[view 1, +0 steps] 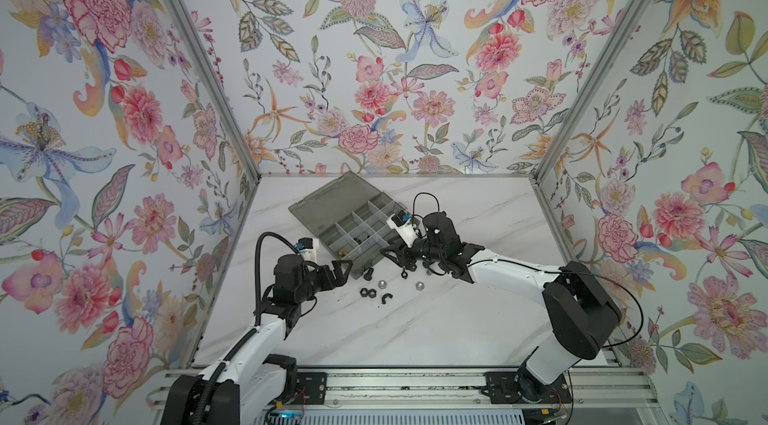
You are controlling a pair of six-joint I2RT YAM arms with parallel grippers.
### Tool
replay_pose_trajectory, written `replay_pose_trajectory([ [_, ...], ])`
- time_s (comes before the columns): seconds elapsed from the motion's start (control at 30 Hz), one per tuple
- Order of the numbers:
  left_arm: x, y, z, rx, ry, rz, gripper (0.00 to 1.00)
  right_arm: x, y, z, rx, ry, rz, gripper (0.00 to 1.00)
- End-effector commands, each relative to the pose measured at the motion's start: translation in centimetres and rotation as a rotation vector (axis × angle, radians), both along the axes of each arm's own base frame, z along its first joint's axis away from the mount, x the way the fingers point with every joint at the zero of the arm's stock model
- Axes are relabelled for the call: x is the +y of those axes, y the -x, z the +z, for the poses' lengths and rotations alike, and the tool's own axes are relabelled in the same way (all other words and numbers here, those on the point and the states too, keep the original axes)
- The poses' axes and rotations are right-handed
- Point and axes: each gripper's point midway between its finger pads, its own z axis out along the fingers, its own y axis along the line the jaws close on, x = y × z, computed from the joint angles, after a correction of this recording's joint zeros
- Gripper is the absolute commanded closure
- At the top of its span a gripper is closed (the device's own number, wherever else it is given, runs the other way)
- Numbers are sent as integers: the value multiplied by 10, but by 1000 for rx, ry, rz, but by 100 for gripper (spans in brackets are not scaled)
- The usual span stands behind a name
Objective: Sort the screws and nuts into containers
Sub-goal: 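Move the right gripper back over the loose black wing nut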
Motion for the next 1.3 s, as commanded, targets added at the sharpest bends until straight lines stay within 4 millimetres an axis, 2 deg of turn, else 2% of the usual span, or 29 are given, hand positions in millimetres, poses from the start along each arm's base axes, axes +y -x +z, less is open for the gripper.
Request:
replay_pose_trajectory([
  [0.0,-3,0,5,-15,9,-10,1,-13,18,-18,45,39,-4,52],
  [0.17,-2,0,5,-15,11,-4,1,-34,27,-44,89,79,-71,51],
  [0.43,-2,-1,3,-7,10,-2,0,-54,8,-67,229,118,-336,50],
  [0.6,-2,-1,2,-4,10,-4,1,-53,6,-86,307,192,-424,51],
  [0.83,-2,0,3,-7,6,-4,0,-50,5,-99,329,313,-502,50],
  [1.27,-2,0,1,-5,8,-3,1,-55,-3,-116,388,325,-558,51],
])
